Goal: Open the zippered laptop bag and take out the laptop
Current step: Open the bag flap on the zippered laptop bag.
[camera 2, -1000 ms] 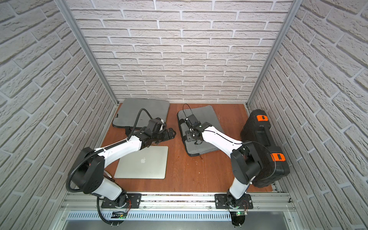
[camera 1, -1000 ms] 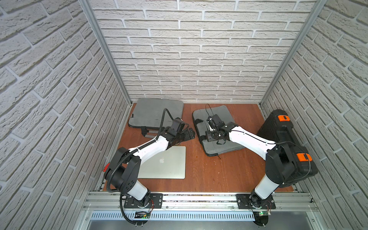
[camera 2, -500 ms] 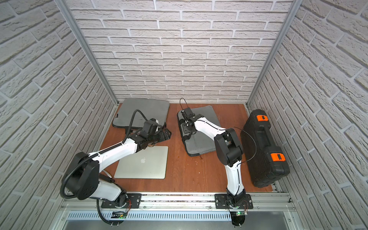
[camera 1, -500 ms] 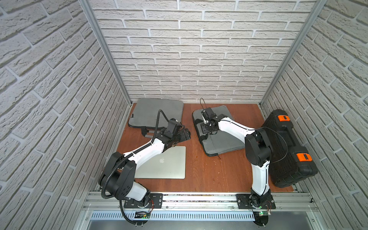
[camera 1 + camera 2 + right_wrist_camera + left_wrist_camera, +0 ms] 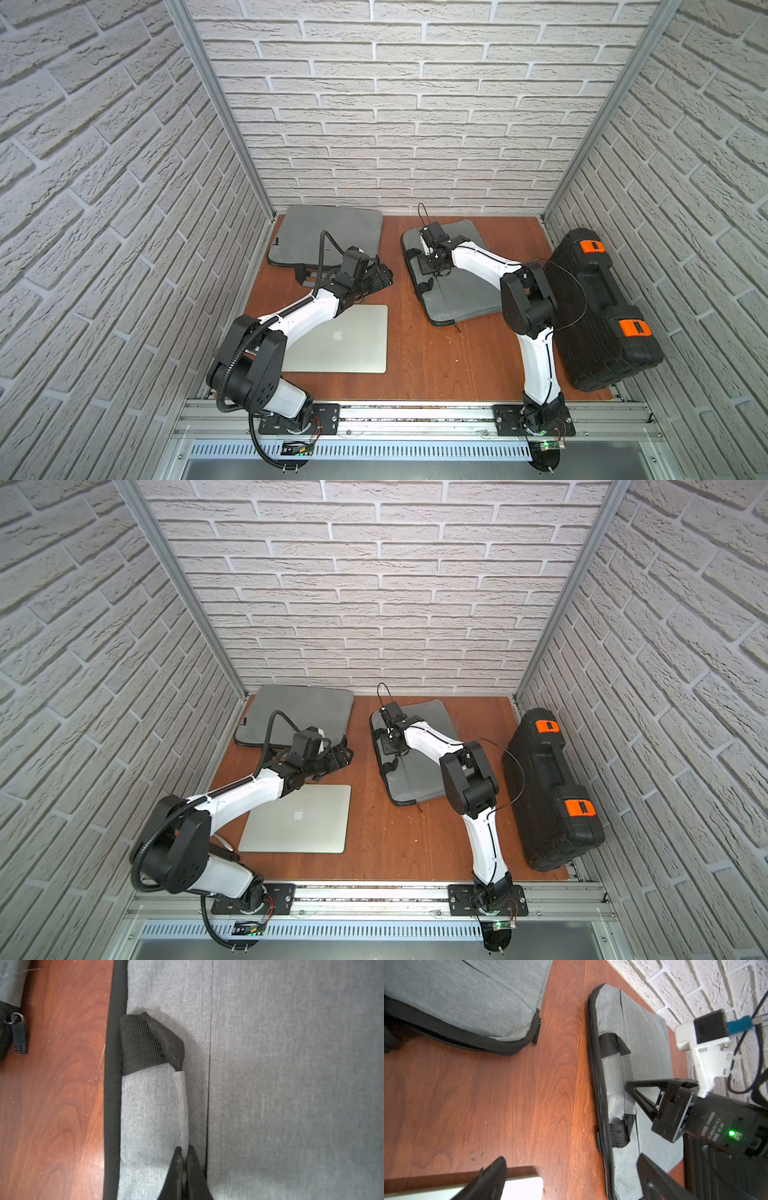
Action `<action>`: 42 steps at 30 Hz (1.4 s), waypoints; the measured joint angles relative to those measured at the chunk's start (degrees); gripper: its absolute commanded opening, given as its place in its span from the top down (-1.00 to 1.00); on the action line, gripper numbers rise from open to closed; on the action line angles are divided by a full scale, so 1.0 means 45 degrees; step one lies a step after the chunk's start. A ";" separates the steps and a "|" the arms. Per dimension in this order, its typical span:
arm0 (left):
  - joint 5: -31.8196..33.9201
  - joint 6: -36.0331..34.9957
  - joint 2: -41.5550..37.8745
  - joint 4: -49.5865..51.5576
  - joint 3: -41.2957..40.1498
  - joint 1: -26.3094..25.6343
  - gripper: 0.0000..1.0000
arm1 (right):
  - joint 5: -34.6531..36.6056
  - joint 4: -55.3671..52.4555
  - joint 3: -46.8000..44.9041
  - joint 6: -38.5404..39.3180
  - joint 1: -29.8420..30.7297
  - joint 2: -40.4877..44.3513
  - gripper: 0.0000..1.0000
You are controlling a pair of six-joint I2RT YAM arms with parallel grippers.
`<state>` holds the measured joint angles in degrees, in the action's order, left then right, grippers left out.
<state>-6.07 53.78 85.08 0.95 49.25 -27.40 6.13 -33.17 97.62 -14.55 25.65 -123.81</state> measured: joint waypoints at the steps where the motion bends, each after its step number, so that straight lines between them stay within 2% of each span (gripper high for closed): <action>1: -0.0049 0.0015 0.0087 -0.0044 0.0000 0.0005 -0.94 | 0.0005 -0.0019 0.0015 0.0029 0.0005 0.0000 0.88; 5: -0.0180 0.0005 0.0335 -0.0146 0.0000 0.0005 -0.94 | 0.0005 -0.0010 -0.0126 0.0092 0.0005 0.0199 0.89; 8: -0.0214 0.0005 0.0452 -0.0257 0.0005 0.0005 -0.92 | 0.0024 -0.0044 -0.0665 0.0175 0.0005 0.1103 0.89; 14: -0.0520 0.0175 0.0918 -0.0753 0.0019 0.0000 -0.75 | 0.0112 -0.0301 -0.0597 0.0685 0.0005 0.3444 0.89; 19: -0.0952 0.0563 0.1671 -0.1525 0.0214 -0.0136 -0.67 | 0.0151 -0.0991 0.0238 0.1078 0.0005 0.3978 0.89; 21: -0.1069 0.0675 0.2030 -0.1851 0.0466 -0.0287 -0.55 | 0.0117 -0.1277 0.0432 0.1141 0.0005 0.3978 0.89; 25: -0.1243 0.0709 0.3109 -0.2234 0.1773 -0.0826 -0.37 | -0.0049 -0.1841 0.0724 0.1190 0.0005 0.3978 0.89; 29: -0.1467 0.0607 0.4532 -0.2725 0.3390 -0.1166 -0.11 | -0.0369 -0.2064 0.0831 0.1137 0.0005 0.4041 0.89; 35: -0.1967 0.0636 0.6581 -0.3011 0.5207 -0.1248 0.06 | -0.0529 -0.2084 0.0447 0.1049 0.0005 0.4376 0.89; 40: -0.2254 0.0636 0.7407 -0.2929 0.6339 -0.1302 0.09 | -0.0359 -0.1749 -0.0981 0.0923 0.0000 0.5134 0.66; 42: -0.2404 0.0636 0.7611 -0.2851 0.6805 -0.1316 0.09 | -0.0262 -0.1608 -0.1719 0.0860 0.0000 0.5518 0.45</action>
<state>-16.88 56.64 119.33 -11.88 79.88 -33.32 4.95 -40.40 89.89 -10.68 25.65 -98.98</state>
